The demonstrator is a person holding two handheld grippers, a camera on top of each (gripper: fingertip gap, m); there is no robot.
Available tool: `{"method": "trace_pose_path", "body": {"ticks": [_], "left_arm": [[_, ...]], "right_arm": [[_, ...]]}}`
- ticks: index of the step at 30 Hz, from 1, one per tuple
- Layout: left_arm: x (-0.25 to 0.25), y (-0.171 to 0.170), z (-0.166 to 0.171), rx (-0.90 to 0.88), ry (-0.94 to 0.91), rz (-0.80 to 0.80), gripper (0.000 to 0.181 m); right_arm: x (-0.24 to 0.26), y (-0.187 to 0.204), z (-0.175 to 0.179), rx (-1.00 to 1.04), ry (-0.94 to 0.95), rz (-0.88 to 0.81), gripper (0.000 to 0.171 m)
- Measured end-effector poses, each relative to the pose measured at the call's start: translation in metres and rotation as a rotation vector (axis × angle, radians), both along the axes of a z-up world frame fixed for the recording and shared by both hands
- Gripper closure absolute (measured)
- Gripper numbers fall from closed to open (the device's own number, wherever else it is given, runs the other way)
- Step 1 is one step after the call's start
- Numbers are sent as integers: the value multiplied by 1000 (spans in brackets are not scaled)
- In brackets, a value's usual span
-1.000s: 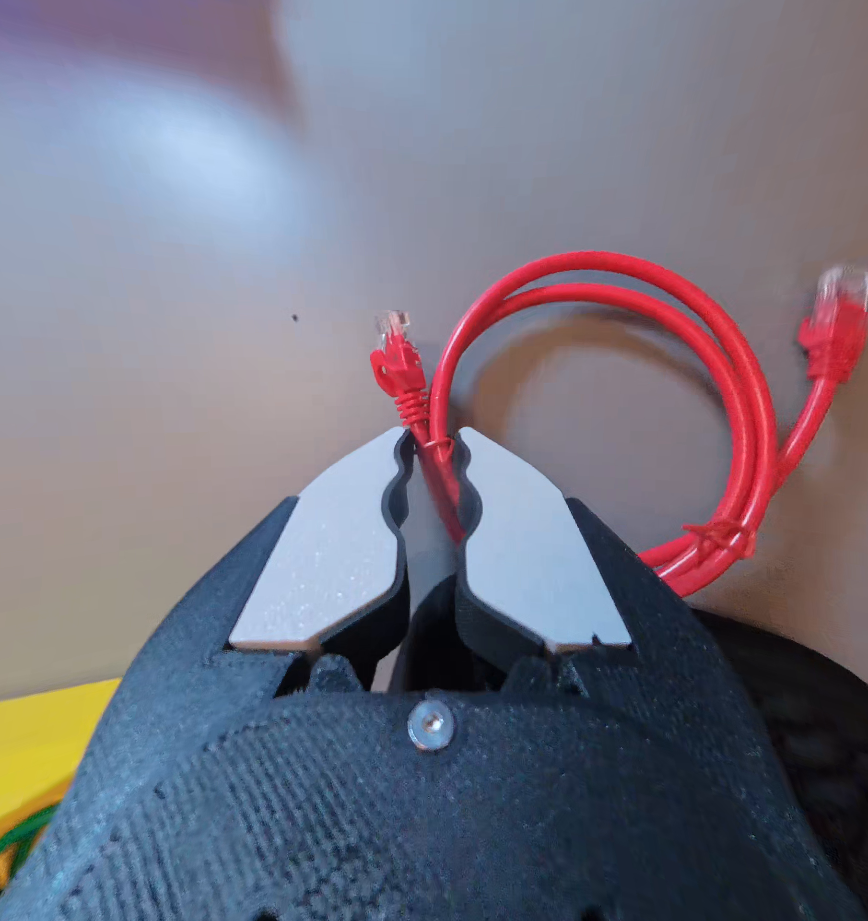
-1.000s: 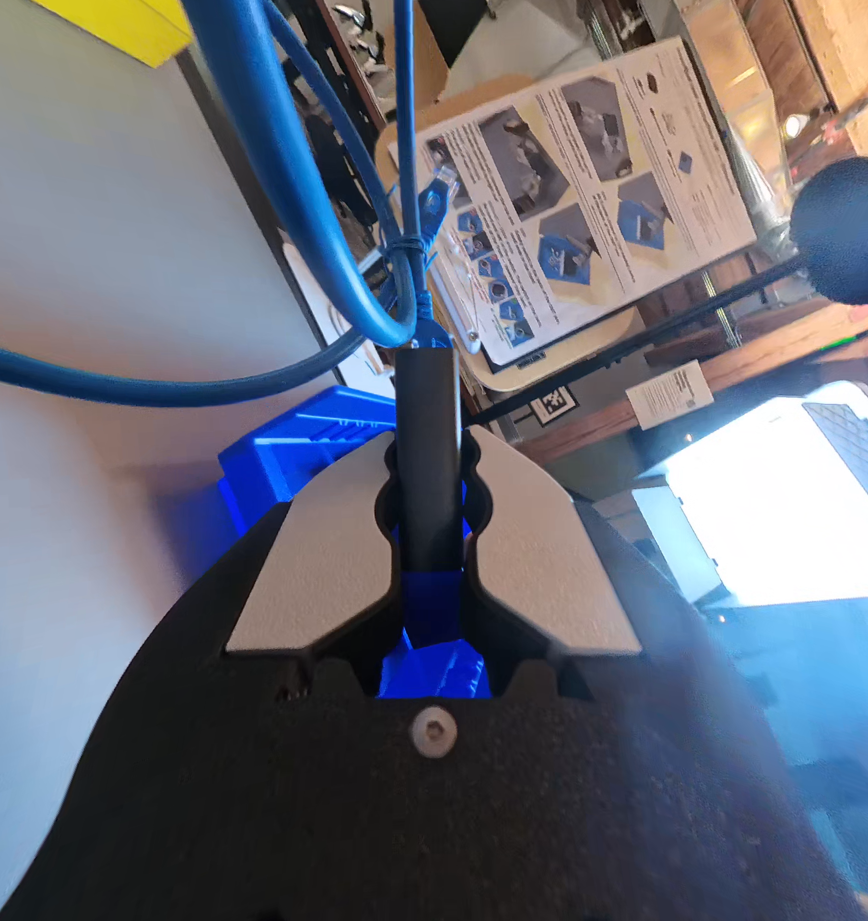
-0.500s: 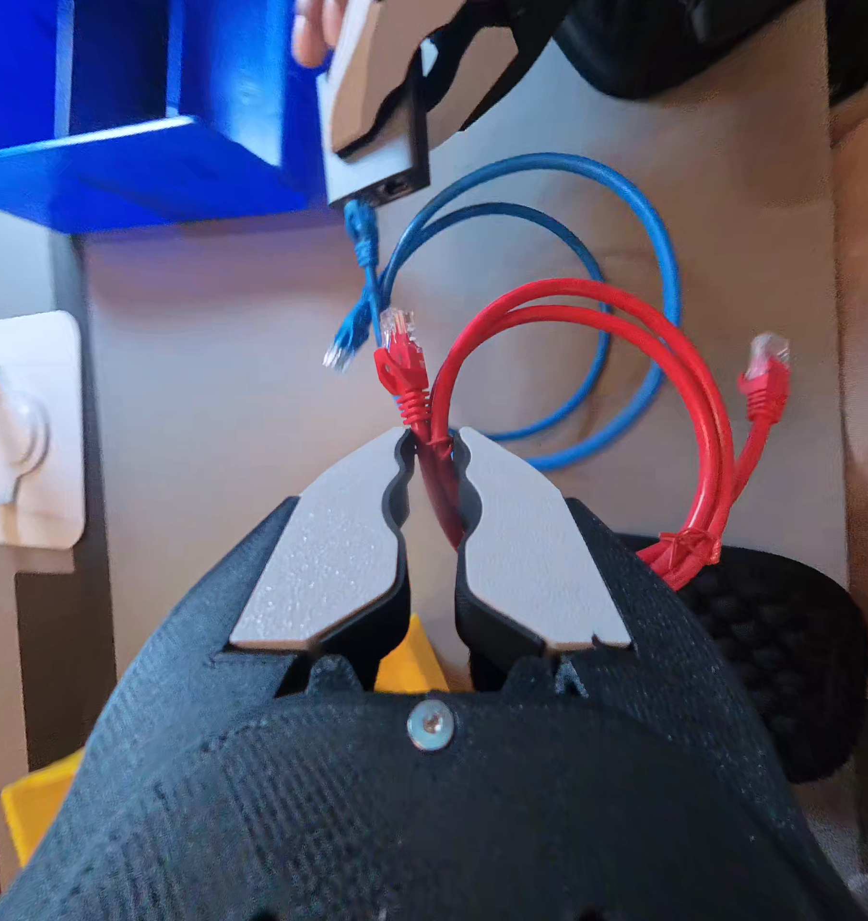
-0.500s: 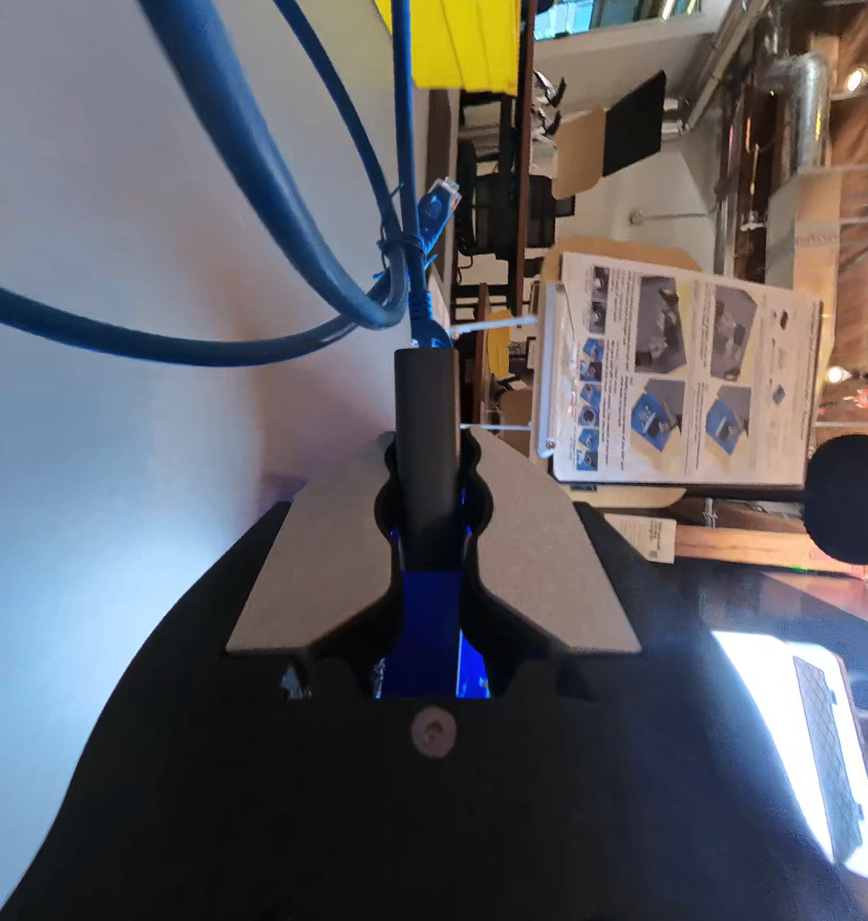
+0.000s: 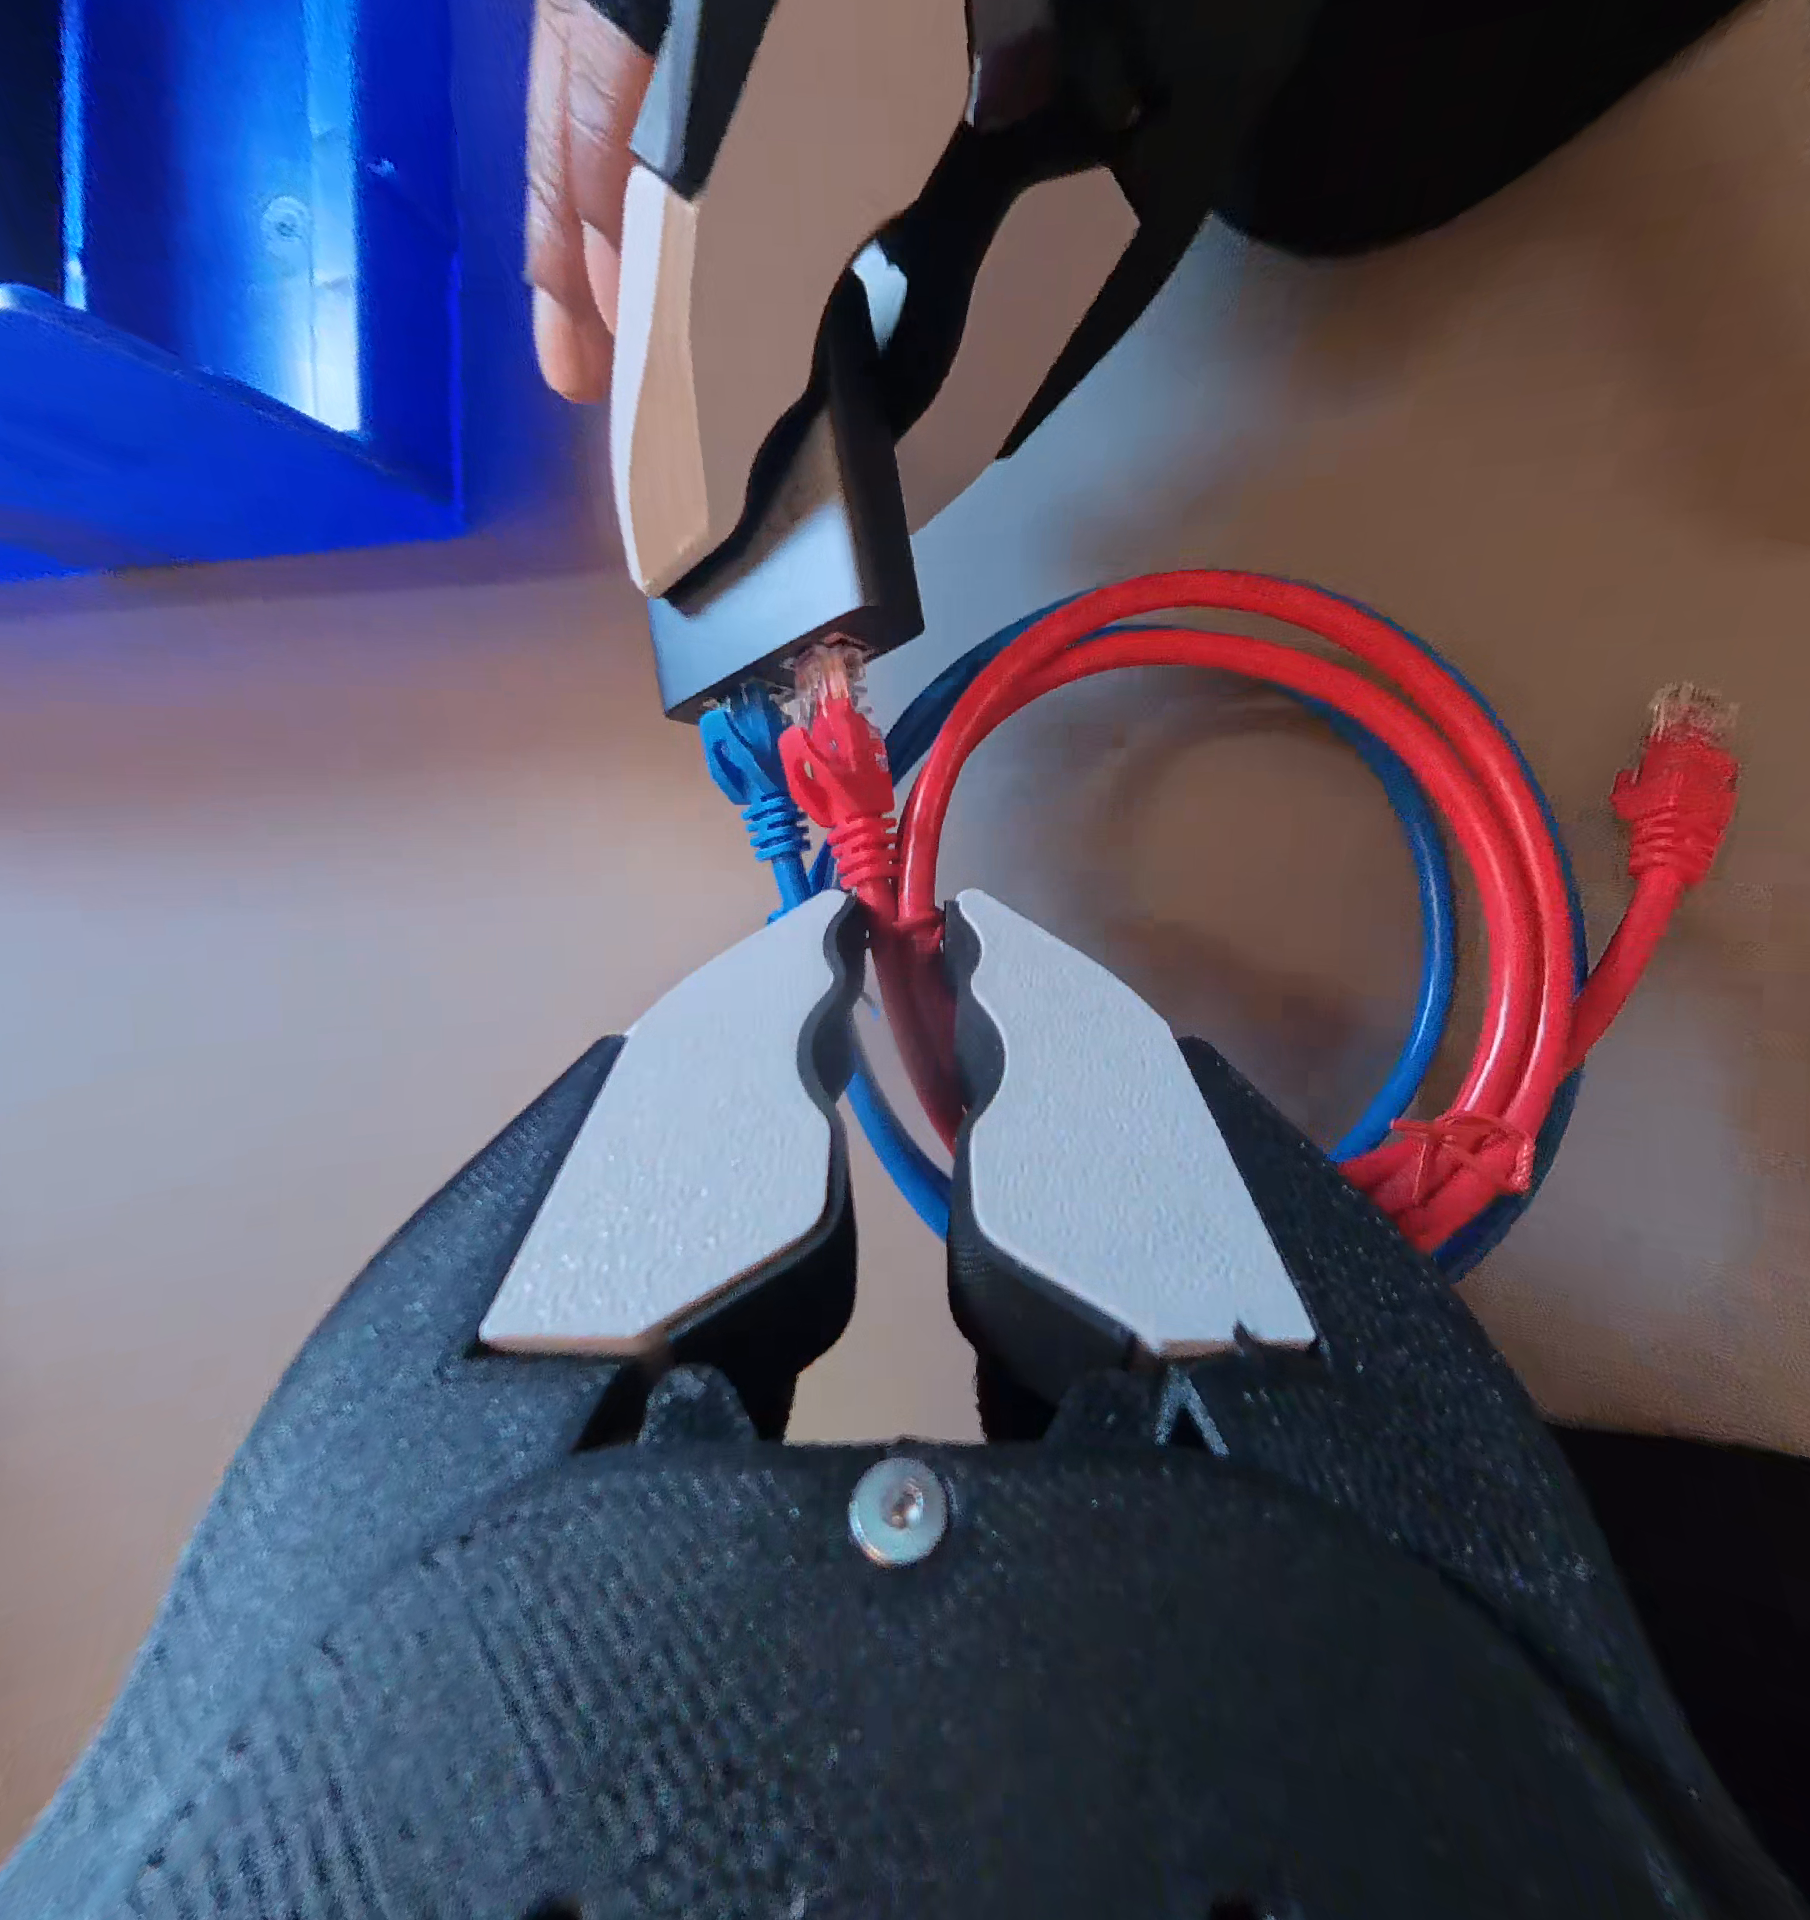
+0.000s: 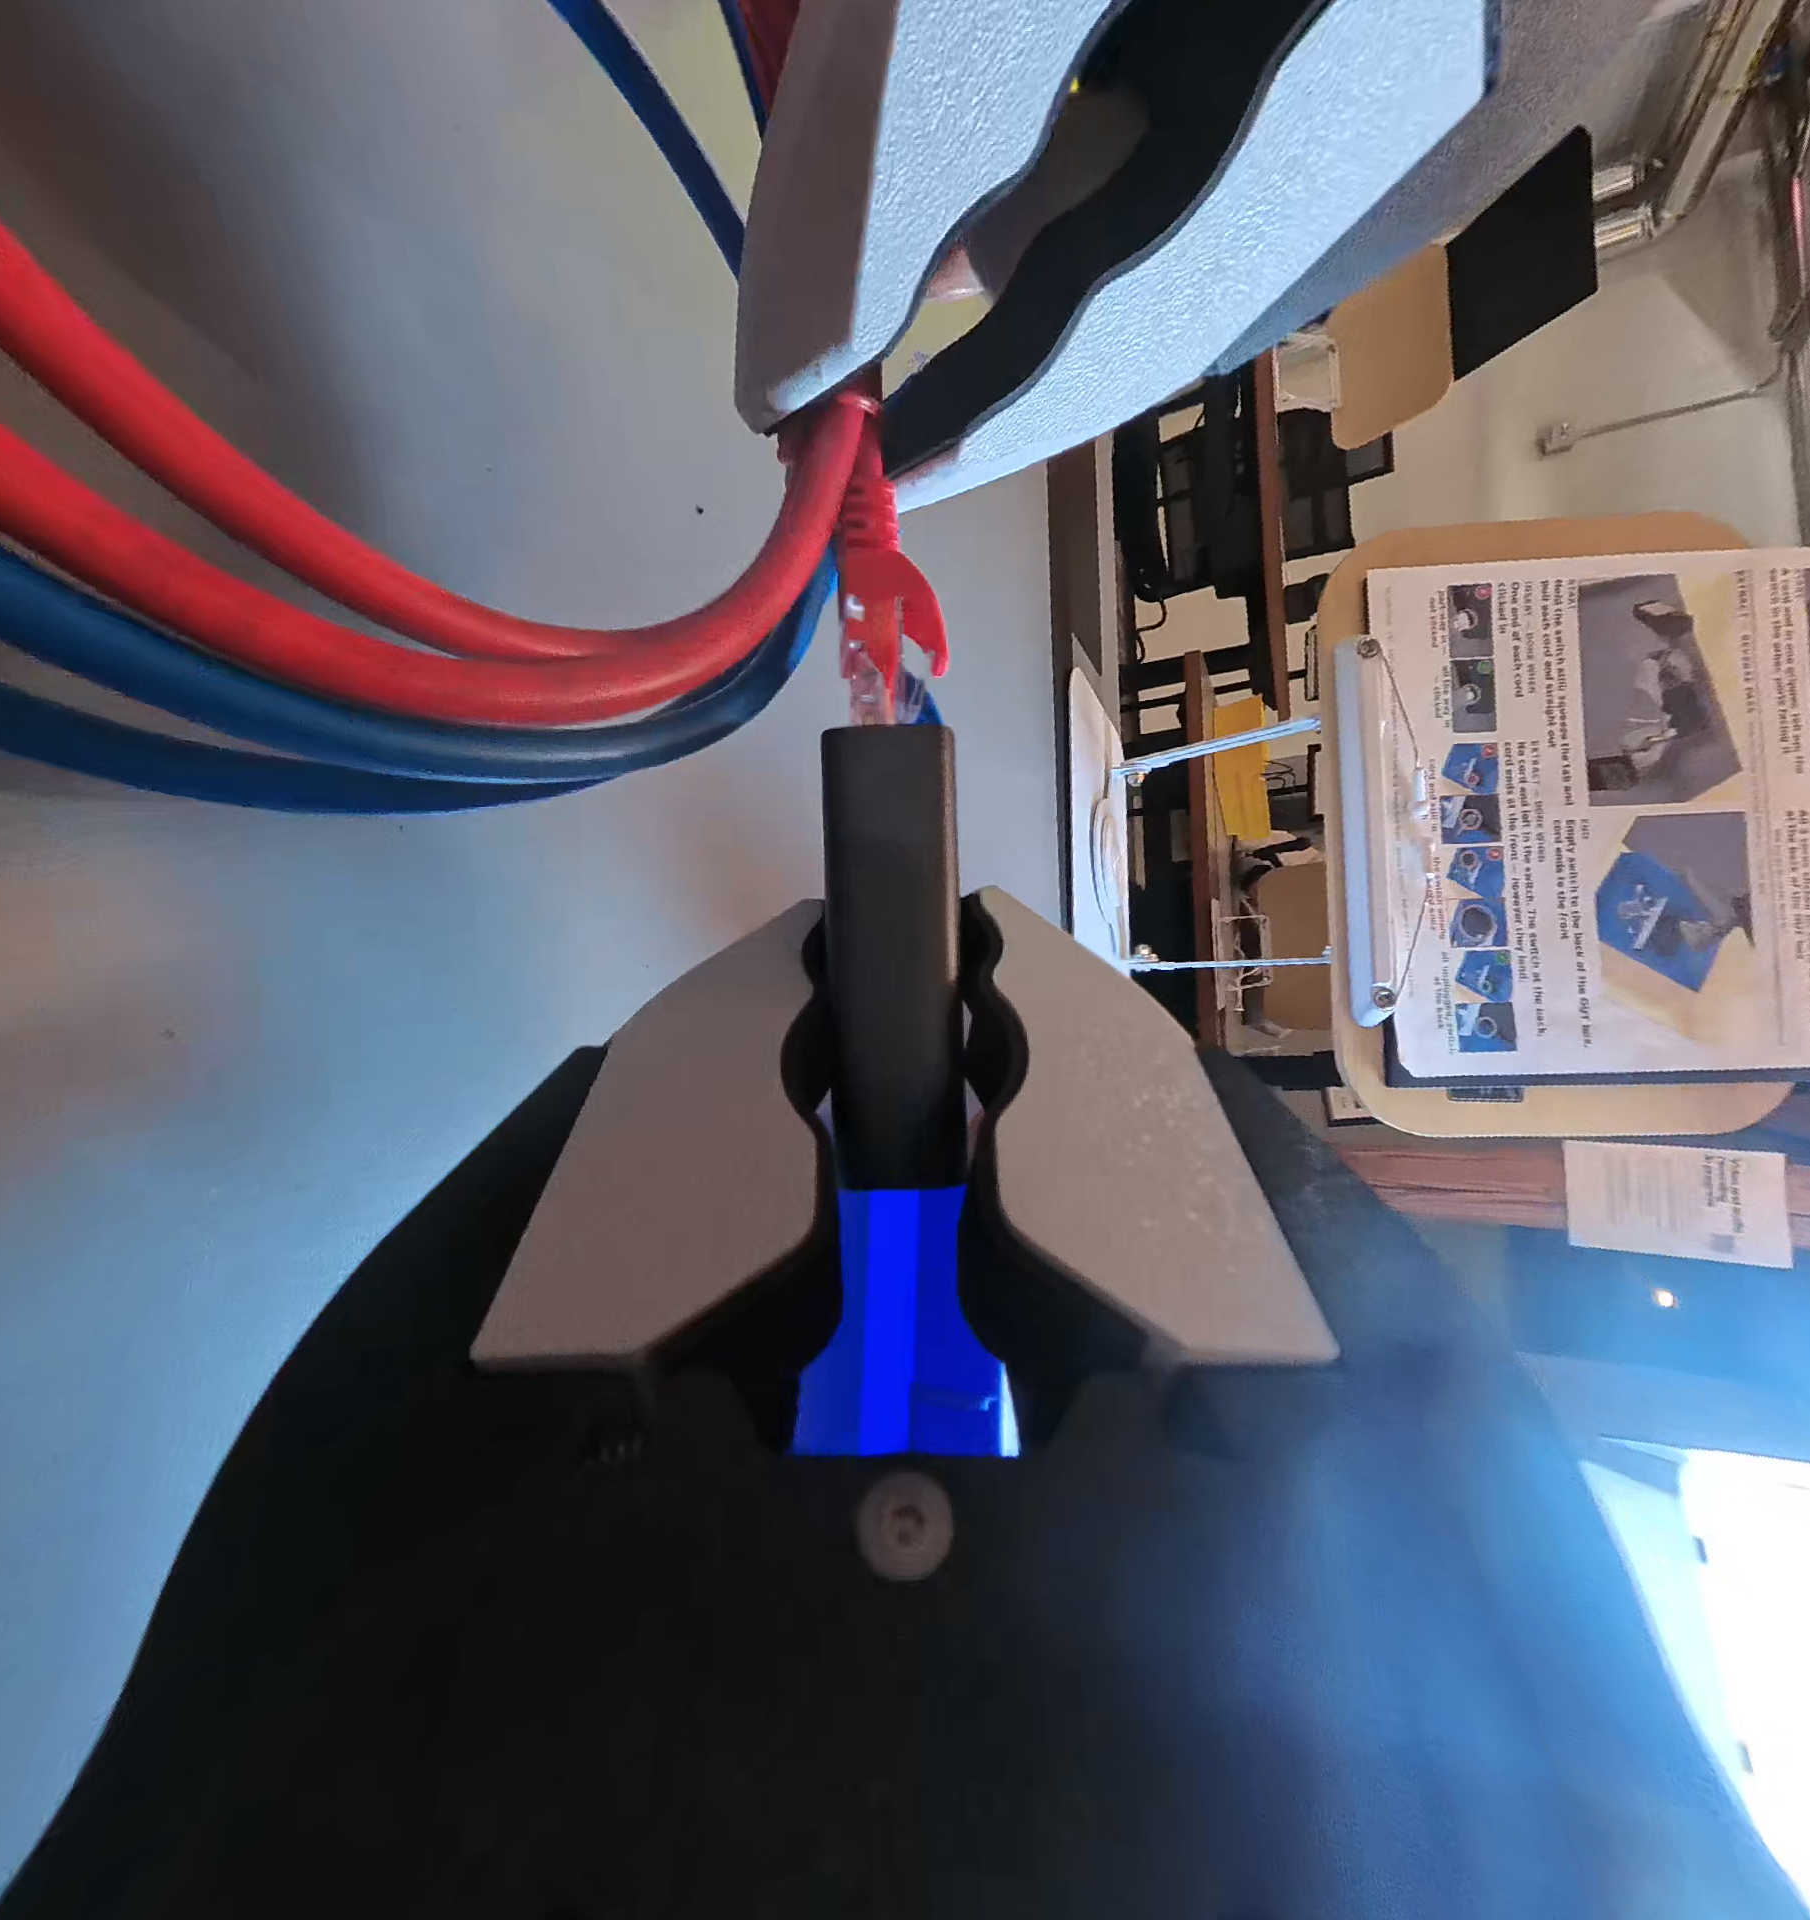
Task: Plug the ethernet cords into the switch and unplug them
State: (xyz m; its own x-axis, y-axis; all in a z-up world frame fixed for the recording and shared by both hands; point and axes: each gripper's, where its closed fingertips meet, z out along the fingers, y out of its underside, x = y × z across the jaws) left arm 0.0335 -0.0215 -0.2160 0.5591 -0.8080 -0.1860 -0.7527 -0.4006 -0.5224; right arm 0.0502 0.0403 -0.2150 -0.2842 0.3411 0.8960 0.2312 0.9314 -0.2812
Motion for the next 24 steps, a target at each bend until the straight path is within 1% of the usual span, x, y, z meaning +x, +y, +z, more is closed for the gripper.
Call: {"method": "trace_pose_path", "body": {"ticks": [1,6,9,13,18,22,24], "left_arm": [[0,1,0,9,-23,6,167],[-1,3,-7,62,-1,-10,167],[5,0,-5,60,-36,-46,167],[7,2,-11,65,0,-49,167],[11,0,-8,65,-23,-70,169],[14,-3,-22,56,14,-91,169],[13,-2,-21,57,-4,-89,168]], "right_arm": [[0,1,-1,-13,0,-6,149],[-1,2,-7,-50,-29,-18,149],[1,-2,-11,-72,-53,-10,149],[2,-4,-12,-64,-60,-10,149],[3,-14,-13,-118,-71,31,151],[6,-17,-24,-91,-121,40,151],[6,-16,-24,-97,-129,30,150]]}}
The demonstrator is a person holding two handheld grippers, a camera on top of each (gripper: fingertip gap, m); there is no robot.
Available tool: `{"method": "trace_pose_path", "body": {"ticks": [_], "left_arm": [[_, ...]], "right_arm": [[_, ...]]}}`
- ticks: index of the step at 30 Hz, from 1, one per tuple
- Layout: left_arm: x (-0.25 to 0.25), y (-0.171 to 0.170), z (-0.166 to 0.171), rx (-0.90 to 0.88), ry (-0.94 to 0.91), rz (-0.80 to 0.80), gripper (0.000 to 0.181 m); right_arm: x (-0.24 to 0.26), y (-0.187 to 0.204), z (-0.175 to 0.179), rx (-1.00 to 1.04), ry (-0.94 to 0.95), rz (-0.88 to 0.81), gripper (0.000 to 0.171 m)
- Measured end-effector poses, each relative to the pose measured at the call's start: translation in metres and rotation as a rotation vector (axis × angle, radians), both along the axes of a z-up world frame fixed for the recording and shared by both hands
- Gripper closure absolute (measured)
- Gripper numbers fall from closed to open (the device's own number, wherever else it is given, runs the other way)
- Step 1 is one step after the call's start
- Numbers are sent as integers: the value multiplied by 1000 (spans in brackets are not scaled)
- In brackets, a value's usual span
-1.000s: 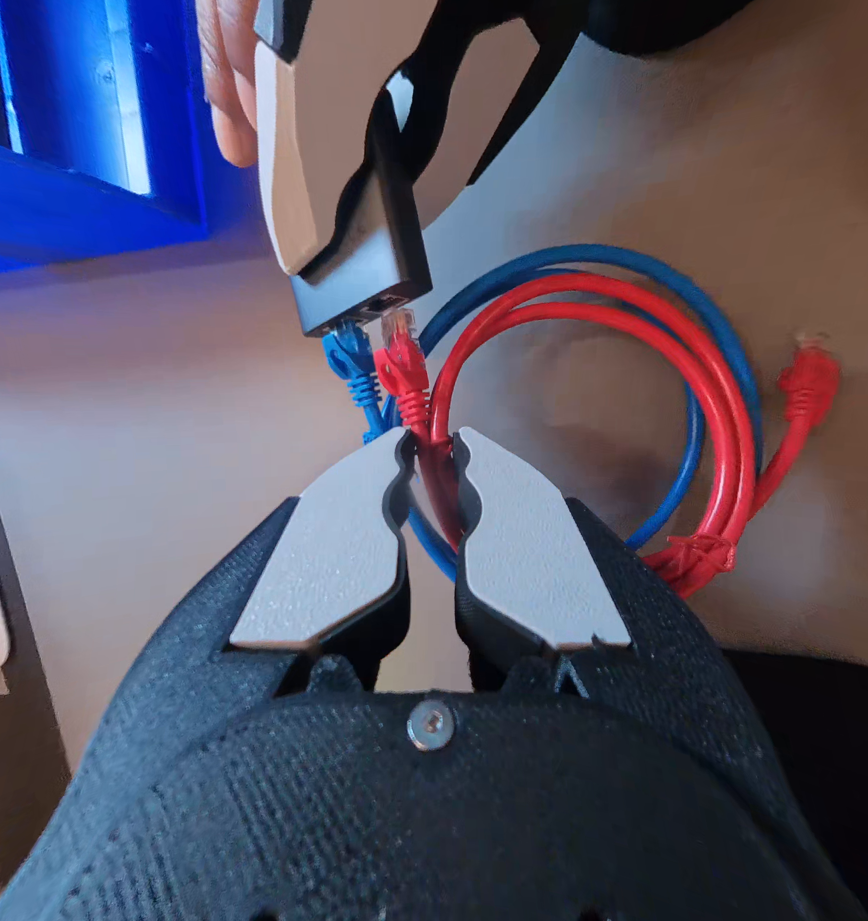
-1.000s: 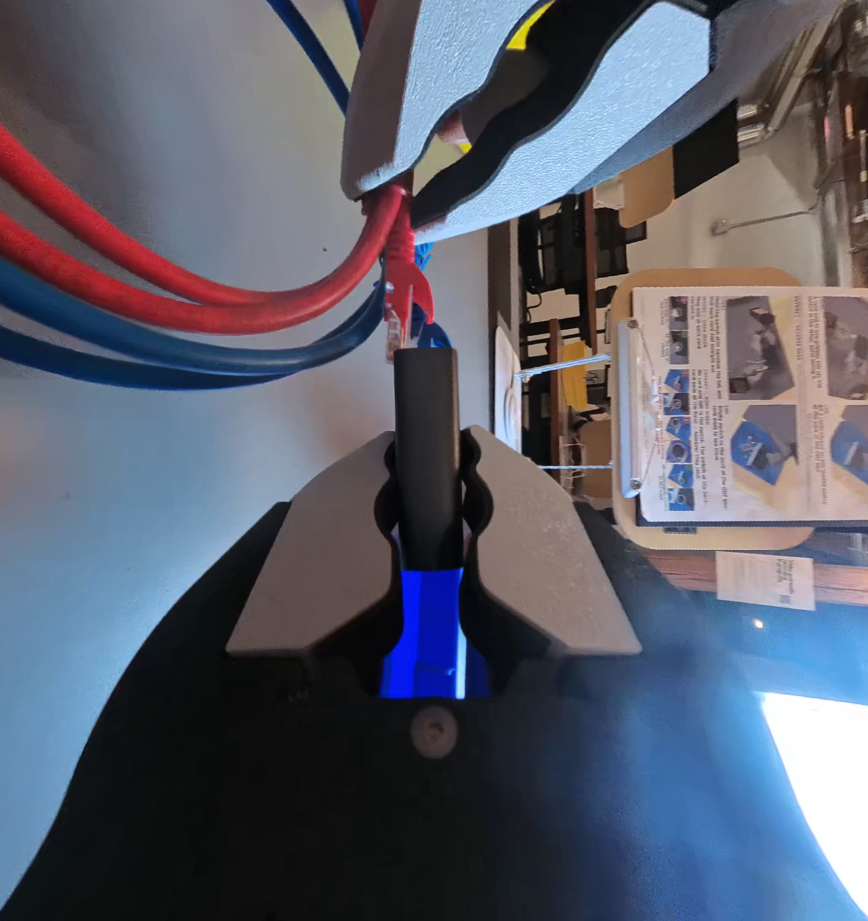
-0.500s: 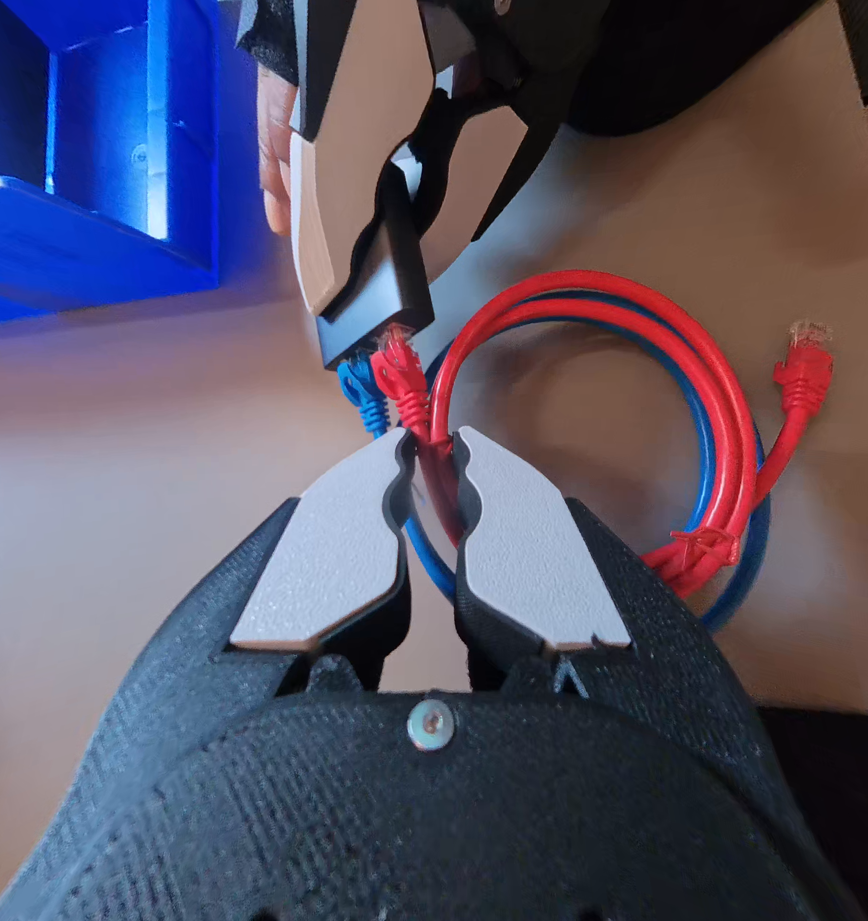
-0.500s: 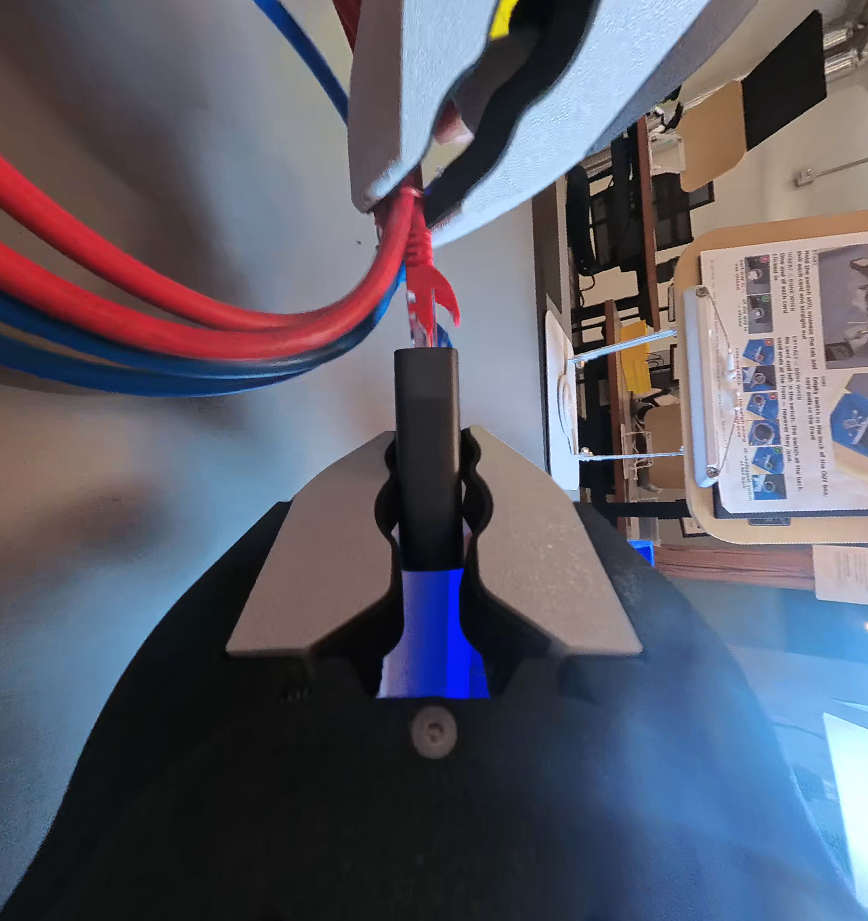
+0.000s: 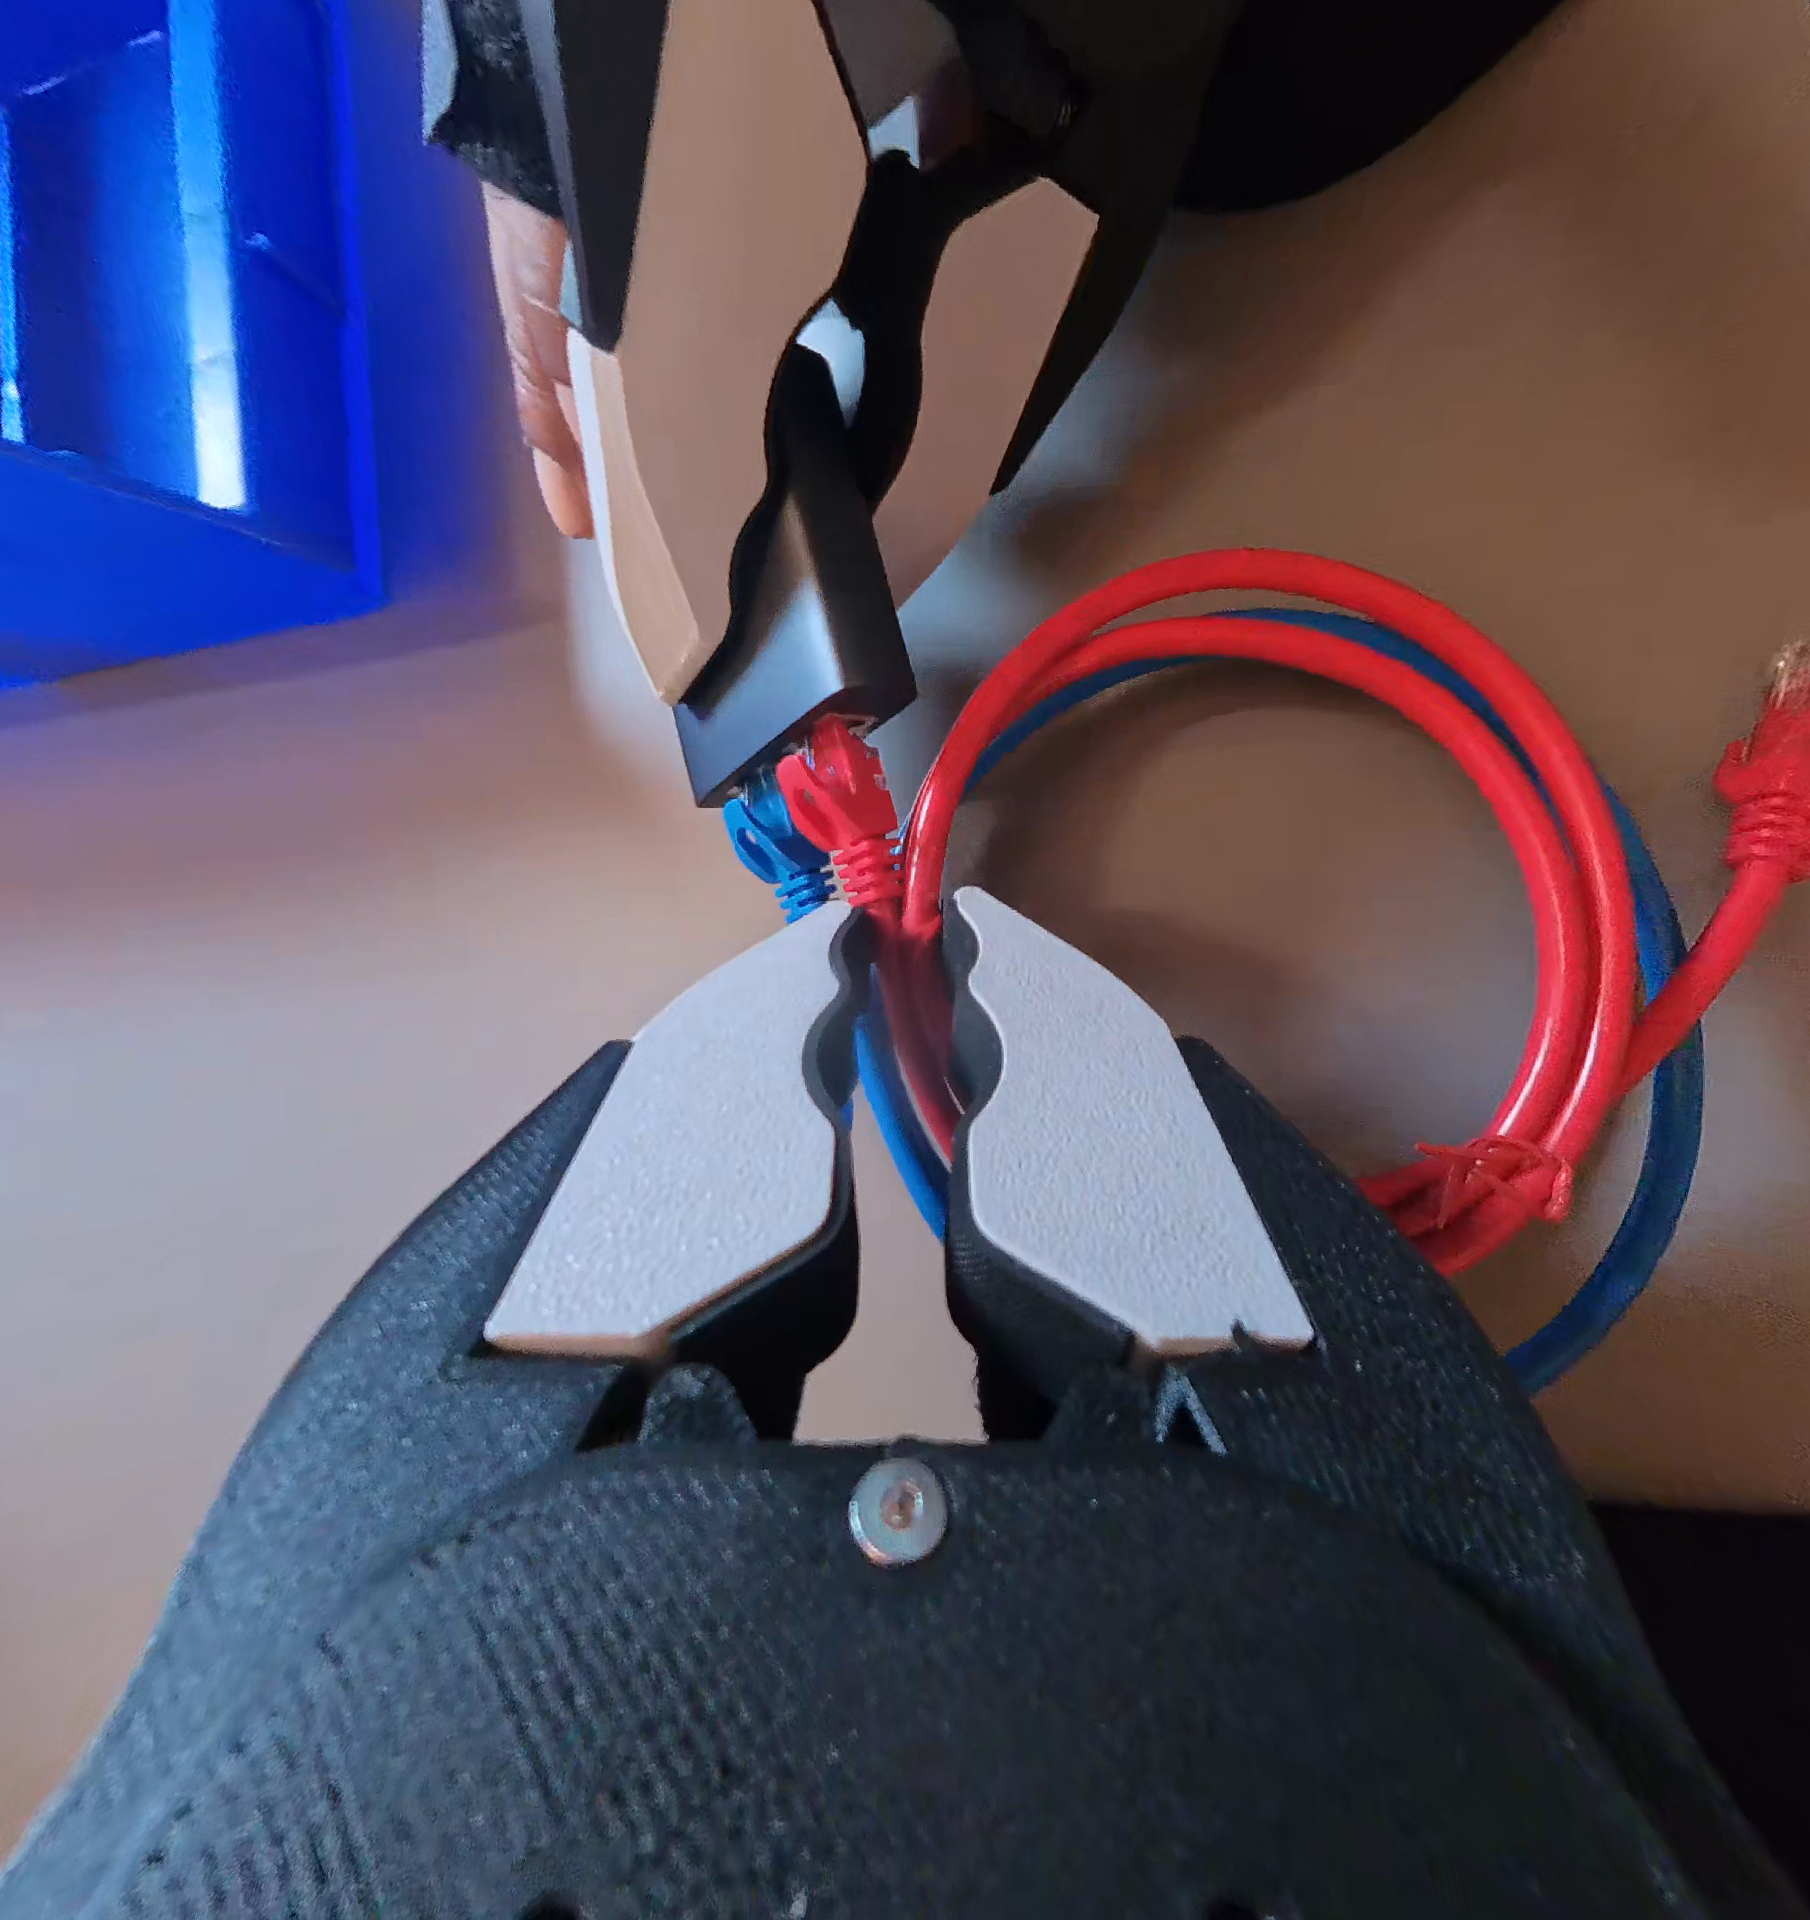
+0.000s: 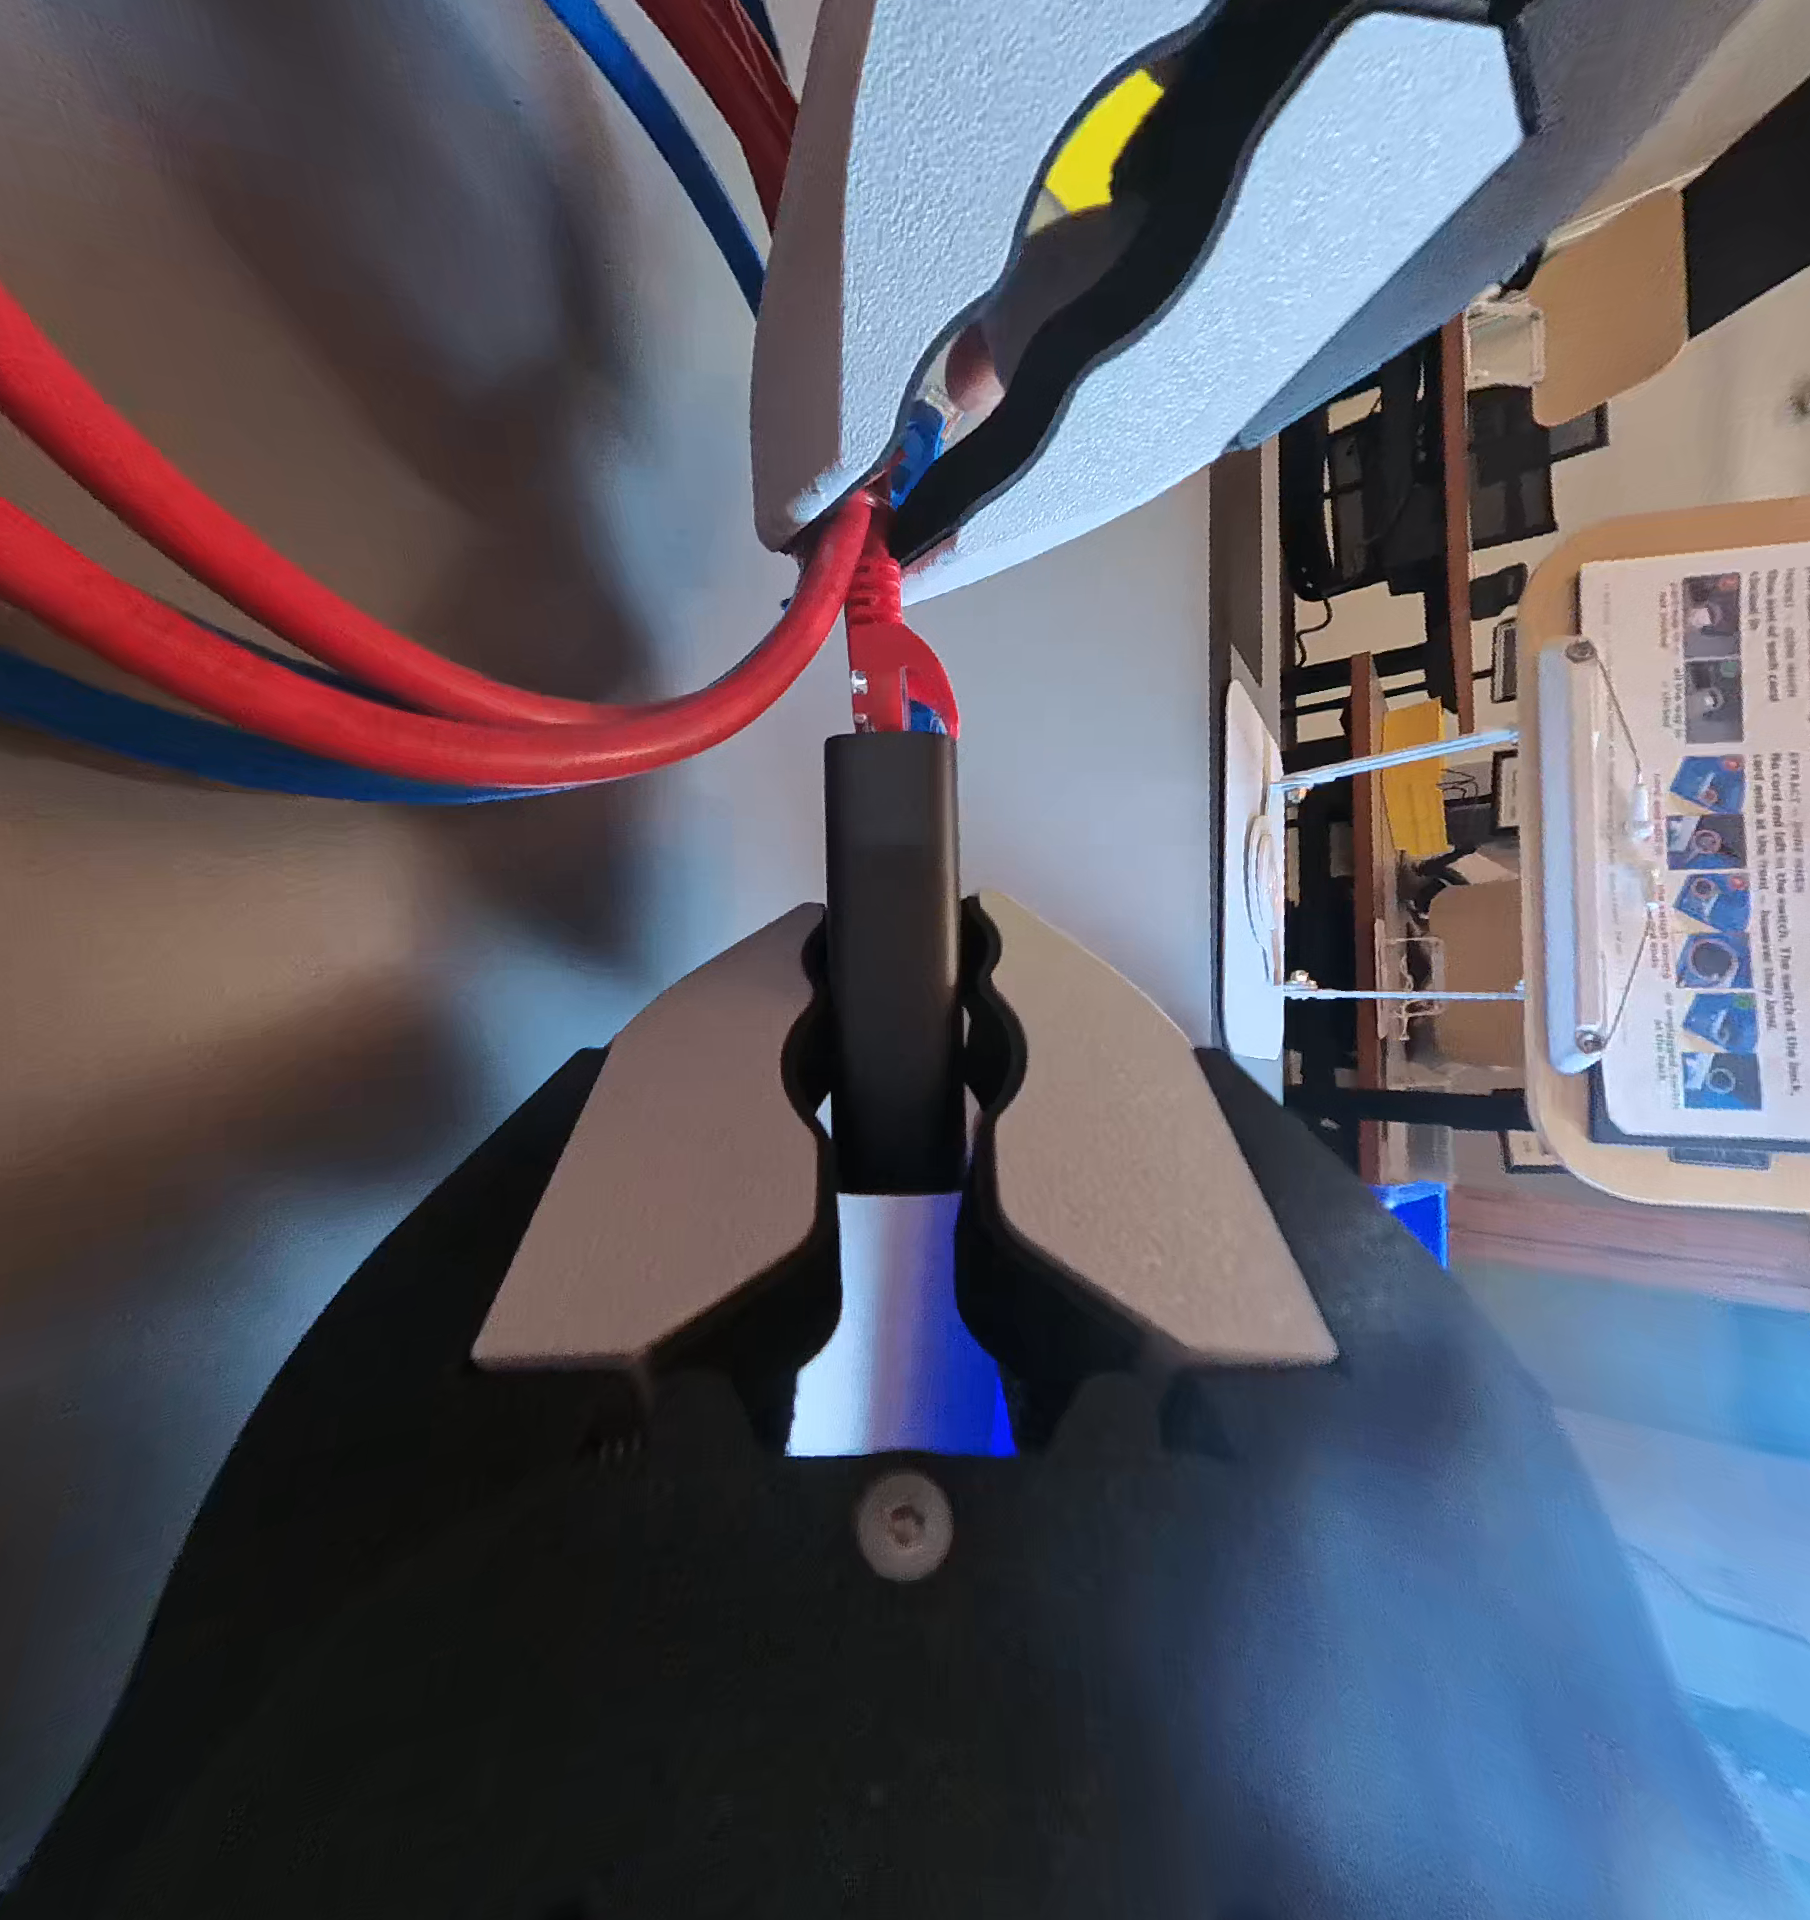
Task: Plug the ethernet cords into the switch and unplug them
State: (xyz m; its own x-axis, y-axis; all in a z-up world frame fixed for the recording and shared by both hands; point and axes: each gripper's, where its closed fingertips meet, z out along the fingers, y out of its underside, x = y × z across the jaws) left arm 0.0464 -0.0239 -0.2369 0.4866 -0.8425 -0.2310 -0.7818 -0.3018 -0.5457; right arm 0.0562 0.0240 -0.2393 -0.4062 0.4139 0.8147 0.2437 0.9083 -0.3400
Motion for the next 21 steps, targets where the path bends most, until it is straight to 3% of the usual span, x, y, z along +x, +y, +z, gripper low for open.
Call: {"method": "trace_pose_path", "body": {"ticks": [9,17,21], "left_arm": [[0,11,37,176,-257,-66,168],[21,-16,54,117,-579,-275,167],[31,-32,65,35,-786,-371,167]], "right_arm": [[1,5,53,-229,239,21,137],[22,-31,75,-564,204,240,133],[35,-57,93,-738,165,368,140]]}}
